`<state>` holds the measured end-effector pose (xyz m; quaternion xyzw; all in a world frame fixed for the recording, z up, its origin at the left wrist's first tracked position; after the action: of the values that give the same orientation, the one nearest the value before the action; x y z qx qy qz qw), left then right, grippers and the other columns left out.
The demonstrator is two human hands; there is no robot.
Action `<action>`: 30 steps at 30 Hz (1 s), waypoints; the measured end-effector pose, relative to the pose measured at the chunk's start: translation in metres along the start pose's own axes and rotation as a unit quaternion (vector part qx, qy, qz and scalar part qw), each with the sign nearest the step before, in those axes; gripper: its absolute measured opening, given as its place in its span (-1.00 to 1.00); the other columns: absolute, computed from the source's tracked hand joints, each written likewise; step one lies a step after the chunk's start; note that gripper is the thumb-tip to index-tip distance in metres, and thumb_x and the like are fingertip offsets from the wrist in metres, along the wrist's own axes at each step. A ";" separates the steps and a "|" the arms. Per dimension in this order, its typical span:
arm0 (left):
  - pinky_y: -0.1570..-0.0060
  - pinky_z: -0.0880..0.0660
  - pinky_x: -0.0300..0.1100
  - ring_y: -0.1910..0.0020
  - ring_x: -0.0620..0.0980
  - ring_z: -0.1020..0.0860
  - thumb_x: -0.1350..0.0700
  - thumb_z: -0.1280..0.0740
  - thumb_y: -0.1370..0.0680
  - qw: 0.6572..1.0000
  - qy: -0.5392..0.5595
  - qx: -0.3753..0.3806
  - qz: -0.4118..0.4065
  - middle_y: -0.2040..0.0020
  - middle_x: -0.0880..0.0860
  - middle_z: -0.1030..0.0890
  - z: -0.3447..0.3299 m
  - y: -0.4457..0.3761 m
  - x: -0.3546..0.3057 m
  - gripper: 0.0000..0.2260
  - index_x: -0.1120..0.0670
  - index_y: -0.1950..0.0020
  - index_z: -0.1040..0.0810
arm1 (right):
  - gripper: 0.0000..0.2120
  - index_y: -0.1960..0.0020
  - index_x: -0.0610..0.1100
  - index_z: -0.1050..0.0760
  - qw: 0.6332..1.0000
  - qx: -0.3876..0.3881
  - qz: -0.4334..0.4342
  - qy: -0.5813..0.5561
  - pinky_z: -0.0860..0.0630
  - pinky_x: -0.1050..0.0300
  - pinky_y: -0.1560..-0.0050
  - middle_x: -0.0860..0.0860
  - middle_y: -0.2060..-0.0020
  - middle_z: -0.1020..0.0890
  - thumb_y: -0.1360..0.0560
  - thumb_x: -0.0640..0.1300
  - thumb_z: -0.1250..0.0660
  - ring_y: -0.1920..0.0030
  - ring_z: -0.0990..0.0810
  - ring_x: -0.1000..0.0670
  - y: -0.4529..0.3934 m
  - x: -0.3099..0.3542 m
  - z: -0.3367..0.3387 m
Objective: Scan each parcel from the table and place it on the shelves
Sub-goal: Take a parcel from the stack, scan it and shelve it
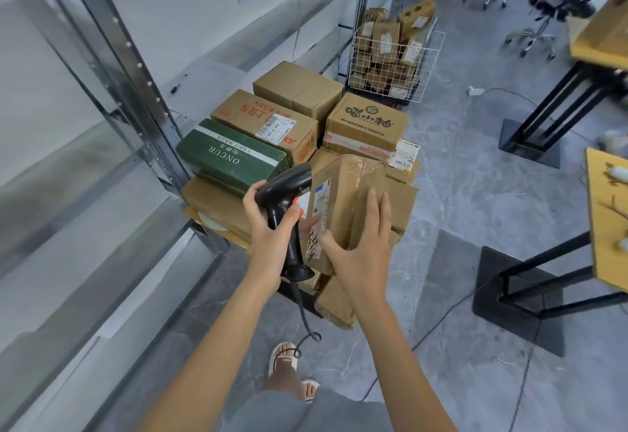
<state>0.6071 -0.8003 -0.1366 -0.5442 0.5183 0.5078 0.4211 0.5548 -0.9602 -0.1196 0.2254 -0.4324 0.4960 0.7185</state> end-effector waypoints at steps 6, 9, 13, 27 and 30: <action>-0.16 -0.53 -0.05 -0.17 -0.16 -0.60 0.15 -0.42 -0.60 0.992 0.003 -0.120 0.040 -0.23 -0.16 -0.46 0.052 0.026 0.017 -0.50 -0.44 -0.19 -0.31 | -0.31 -0.57 0.36 -0.07 0.997 0.041 0.064 -0.014 -0.11 0.63 -0.05 0.33 -0.60 -0.01 -0.46 0.11 -0.12 -0.19 -0.16 0.36 0.011 0.006 0.003; -0.09 -0.60 -0.03 -0.11 -0.01 -0.66 0.16 -0.42 -0.60 0.984 0.009 -0.166 0.059 -0.32 0.00 -0.48 0.075 0.038 0.022 -0.49 -0.46 -0.15 -0.32 | -0.34 -0.53 0.47 -0.02 0.992 0.088 0.081 -0.046 0.01 0.63 -0.19 0.33 -0.60 0.01 -0.51 0.03 -0.06 -0.39 -0.04 0.47 0.015 0.008 -0.008; -0.28 -0.53 0.18 -0.23 0.12 -0.60 0.15 -0.43 -0.60 0.980 0.019 -0.188 0.057 -0.35 0.03 -0.50 0.098 0.040 0.015 -0.49 -0.51 -0.09 -0.35 | -0.35 -0.46 0.58 0.01 0.981 0.152 0.107 -0.057 -0.01 0.45 -0.31 0.40 -0.57 0.08 -0.52 0.00 -0.01 -0.41 0.01 0.49 0.019 0.024 -0.031; -0.17 -0.50 -0.26 -0.19 -0.22 -0.58 0.25 -0.40 -0.60 0.931 -0.024 -0.353 -0.094 -0.26 -0.21 -0.51 0.260 0.093 -0.077 -0.46 -0.32 -0.30 -0.30 | -0.31 -0.49 0.36 -0.24 0.897 0.343 0.128 -0.249 -0.32 -0.24 -0.49 0.17 -0.58 -0.23 -0.44 -0.06 -0.33 -0.55 -0.26 0.07 0.060 0.144 -0.160; -0.20 -0.54 -0.11 -0.19 0.01 -0.63 0.27 -0.40 -0.59 0.908 -0.068 -0.395 -0.120 -0.23 -0.23 -0.54 0.309 0.119 -0.099 -0.45 -0.32 -0.30 -0.32 | -0.31 -0.53 0.23 -0.25 0.891 0.336 0.178 -0.250 -0.29 -0.27 -0.50 0.11 -0.59 -0.23 -0.45 -0.06 -0.35 -0.57 -0.23 0.05 0.078 0.176 -0.192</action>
<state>0.4585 -0.4953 -0.0703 -0.6878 0.1765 0.6526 0.2643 0.5837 -0.6928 -0.0797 0.4893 -0.4378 0.6584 0.3680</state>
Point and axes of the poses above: each hand's wrist, its own y-axis away from the middle knuckle, its own z-axis out of the back of the hand, x = y × z, the point moved 6 cm from there along -y, towards the middle knuckle
